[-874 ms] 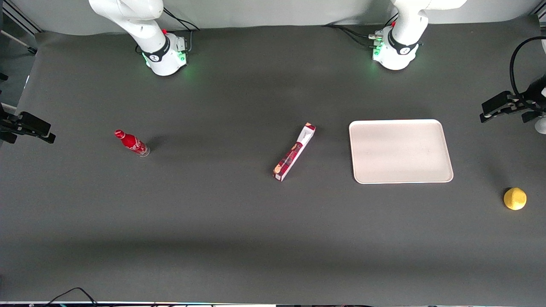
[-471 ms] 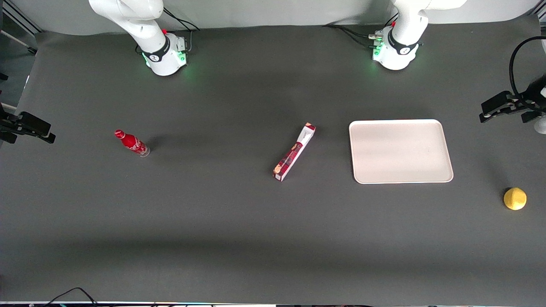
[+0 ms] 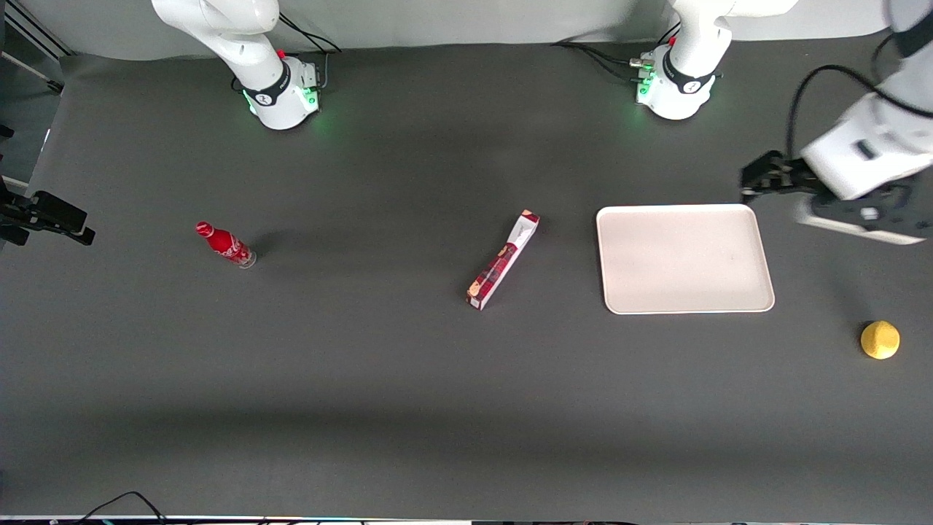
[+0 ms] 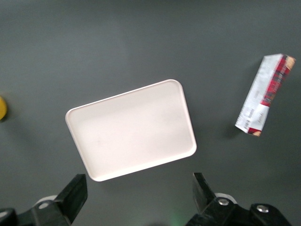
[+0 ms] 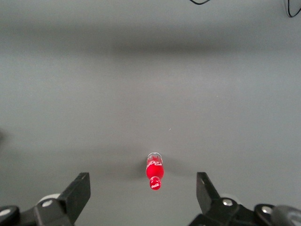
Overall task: Place red cookie box on tray
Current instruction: 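Move the open left gripper over the red plaid cookie box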
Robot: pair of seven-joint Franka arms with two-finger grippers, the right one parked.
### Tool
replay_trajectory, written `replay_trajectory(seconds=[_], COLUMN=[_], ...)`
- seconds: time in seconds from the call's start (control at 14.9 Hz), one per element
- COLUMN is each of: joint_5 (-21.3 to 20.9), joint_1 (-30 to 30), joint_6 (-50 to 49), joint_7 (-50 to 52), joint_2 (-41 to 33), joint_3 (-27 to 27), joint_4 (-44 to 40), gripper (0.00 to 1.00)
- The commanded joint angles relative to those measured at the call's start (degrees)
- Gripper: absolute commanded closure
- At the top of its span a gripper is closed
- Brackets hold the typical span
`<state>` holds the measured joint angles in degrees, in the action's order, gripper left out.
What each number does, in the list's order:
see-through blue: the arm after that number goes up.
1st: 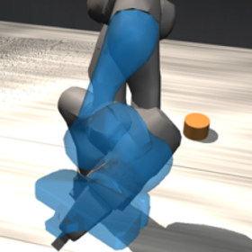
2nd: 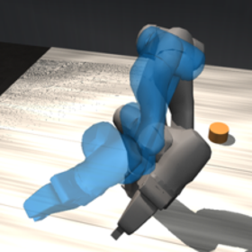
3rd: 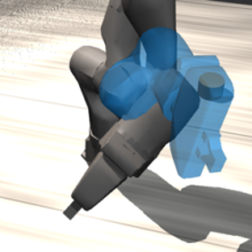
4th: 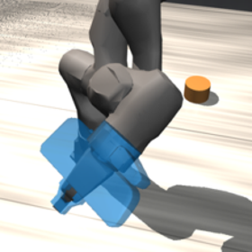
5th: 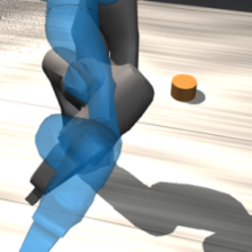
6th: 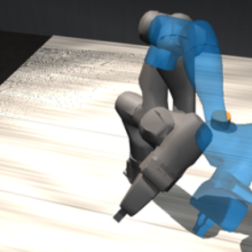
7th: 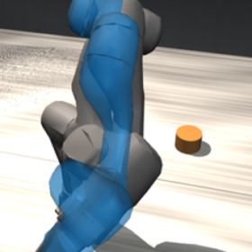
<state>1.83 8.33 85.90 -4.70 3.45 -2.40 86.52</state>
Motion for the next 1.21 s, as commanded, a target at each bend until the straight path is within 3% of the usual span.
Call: replay_trajectory(seconds=[0.0, 0.27, 0.67, 0.87, 1.14], joint_5=[0.1, -0.7, -2.7, -3.6, -4.6], joint_1=[0.6, 3.1, 10.4, 14.6, 15.0], joint_6=[1.7, 7.9, 15.2, 21.6, 31.8], joint_7=[-0.6, -0.2, 1.6, 8.9, 13.8], joint_2=[3.8, 10.2, 20.6, 23.1, 24.1], joint_3=[-8.3, -14.0, -14.5, -14.7, -17.7], joint_4=[-1.0, -0.9, -0.3, 3.1, 10.0], gripper=[0.00, 0.00, 0.00, 0.00, 0.00])
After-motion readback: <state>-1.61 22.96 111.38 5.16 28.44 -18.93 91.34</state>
